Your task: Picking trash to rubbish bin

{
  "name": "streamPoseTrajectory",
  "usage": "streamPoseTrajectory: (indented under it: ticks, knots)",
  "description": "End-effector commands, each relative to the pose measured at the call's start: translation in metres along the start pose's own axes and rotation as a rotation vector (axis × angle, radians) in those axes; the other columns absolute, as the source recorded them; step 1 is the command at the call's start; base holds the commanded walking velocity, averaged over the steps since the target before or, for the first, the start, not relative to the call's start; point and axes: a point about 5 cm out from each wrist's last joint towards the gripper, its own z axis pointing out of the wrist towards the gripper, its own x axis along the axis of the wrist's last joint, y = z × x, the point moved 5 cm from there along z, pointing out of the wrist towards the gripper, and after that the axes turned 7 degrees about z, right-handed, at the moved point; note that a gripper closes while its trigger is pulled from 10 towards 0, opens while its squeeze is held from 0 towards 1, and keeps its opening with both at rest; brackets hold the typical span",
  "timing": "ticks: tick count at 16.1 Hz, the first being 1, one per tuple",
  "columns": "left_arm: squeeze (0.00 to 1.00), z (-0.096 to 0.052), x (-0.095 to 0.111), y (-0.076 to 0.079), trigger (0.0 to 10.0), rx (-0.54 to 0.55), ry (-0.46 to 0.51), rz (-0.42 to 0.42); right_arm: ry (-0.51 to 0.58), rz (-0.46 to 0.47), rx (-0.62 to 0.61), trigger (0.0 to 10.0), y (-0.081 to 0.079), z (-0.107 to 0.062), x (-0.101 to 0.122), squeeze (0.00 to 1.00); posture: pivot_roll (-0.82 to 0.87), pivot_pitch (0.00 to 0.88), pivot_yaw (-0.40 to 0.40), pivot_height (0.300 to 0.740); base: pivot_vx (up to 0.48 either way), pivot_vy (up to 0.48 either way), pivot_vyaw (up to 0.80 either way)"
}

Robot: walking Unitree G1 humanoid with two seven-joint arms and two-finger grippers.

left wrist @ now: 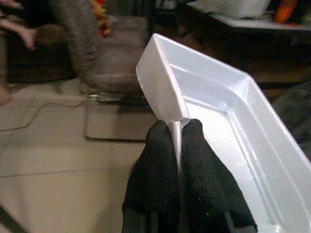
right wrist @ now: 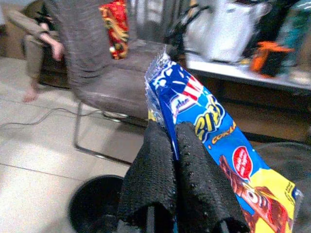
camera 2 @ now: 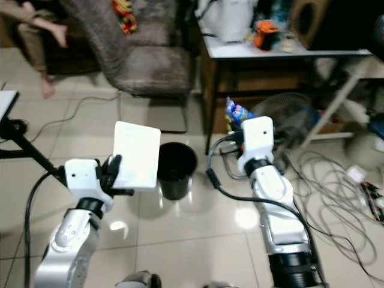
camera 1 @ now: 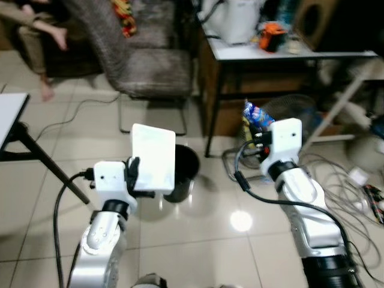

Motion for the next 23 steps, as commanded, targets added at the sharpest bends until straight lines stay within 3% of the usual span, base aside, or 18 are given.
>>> streamPoseTrajectory:
  ticks: [1, 23]
  knots:
    - [0.00, 0.0006, 0.0024, 0.0024, 10.0, -0.003, 0.006, -0.002, 0.002, -0.013, -0.017, 10.0, 0.0071, -0.0016, 0.0018, 0.00, -0.05, 0.155, -0.037, 0.740, 0.424, 0.000, 0.00]
    - [0.00, 0.0001, -0.0016, 0.0031, 10.0, -0.006, -0.015, 0.003, -0.011, -0.011, -0.014, 10.0, 0.0044, -0.0005, -0.0029, 0.00, -0.05, 0.159, -0.032, 0.740, 0.415, 0.000, 0.00]
